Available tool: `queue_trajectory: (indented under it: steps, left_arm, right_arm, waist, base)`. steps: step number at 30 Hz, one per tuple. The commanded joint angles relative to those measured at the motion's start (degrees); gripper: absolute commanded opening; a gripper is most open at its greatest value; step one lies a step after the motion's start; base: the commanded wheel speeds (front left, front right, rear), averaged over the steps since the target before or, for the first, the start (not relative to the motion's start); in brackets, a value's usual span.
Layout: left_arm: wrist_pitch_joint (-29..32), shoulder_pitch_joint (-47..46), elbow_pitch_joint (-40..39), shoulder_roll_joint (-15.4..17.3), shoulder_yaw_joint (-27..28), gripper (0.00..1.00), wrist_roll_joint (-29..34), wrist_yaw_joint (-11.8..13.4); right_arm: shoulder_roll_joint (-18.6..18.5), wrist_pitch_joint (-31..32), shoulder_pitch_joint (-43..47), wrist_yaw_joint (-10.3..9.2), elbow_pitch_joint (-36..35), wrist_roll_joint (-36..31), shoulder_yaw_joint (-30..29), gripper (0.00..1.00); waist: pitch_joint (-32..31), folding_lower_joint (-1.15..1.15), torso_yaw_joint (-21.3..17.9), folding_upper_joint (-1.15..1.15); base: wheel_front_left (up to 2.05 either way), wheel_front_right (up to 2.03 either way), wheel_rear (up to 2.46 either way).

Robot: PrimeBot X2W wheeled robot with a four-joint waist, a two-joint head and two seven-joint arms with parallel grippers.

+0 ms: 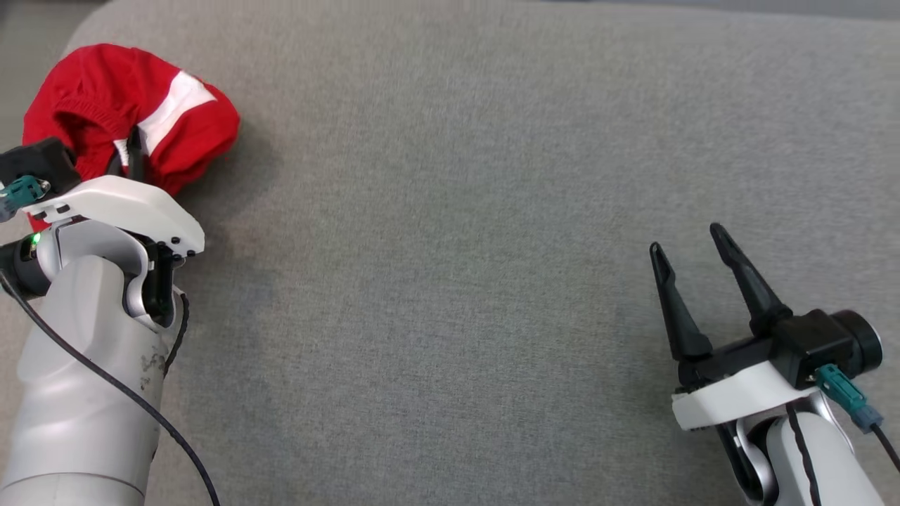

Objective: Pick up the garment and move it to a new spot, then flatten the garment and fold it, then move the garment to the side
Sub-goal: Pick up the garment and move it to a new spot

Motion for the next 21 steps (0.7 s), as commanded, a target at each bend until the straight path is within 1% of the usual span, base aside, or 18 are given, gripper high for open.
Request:
queue_trajectory:
  steps: [1,2,4,6,13,21]
  left_arm:
    - [-0.2,0.5,-0.8,0.2,-0.2,0.0,0.0,-0.6]
    - [-0.4,1.0,-2.0,-0.1,-0.8,0.0,0.1,-1.8]
    - [0.4,2.1,-4.0,-0.3,-1.4,0.0,-0.5,-3.3]
    - [1.0,3.1,-6.3,-0.2,-2.1,0.0,-0.3,-4.2]
    - [4.3,7.3,-15.0,-1.0,-5.3,0.0,0.8,-5.0]
    - [8.1,13.1,-24.0,-2.0,-12.6,0.0,4.4,-6.4]
  right_arm:
    - [0.0,0.0,0.9,-0.02,0.1,0.5,-0.2,1.0]
    - [0.3,0.0,1.3,-0.02,0.2,0.6,-0.4,1.0]
    - [0.7,0.0,2.4,-0.02,0.5,0.7,-0.5,1.0]
    - [1.1,0.0,3.3,-0.02,0.6,0.9,-0.8,1.0]
    - [1.8,0.0,5.9,-0.02,0.3,1.0,-1.8,1.0]
    - [2.1,0.0,7.1,-0.03,-0.6,1.0,-2.7,1.0]
  waist:
    - [-3.3,0.0,-1.8,0.0]
    - [-4.5,0.0,-2.3,0.0]
    - [-6.6,0.0,-3.4,0.0]
    - [-8.6,0.0,-4.5,0.0]
    - [-13.2,0.0,-9.6,0.0]
    - [-14.5,0.0,-16.9,0.0]
  base:
    - [0.0,0.0,0.0]
    - [0.0,0.0,0.0]
    - [0.0,0.0,0.0]
    - [0.0,0.0,0.0]
    - [0.0,0.0,0.0]
    - [0.0,0.0,0.0]
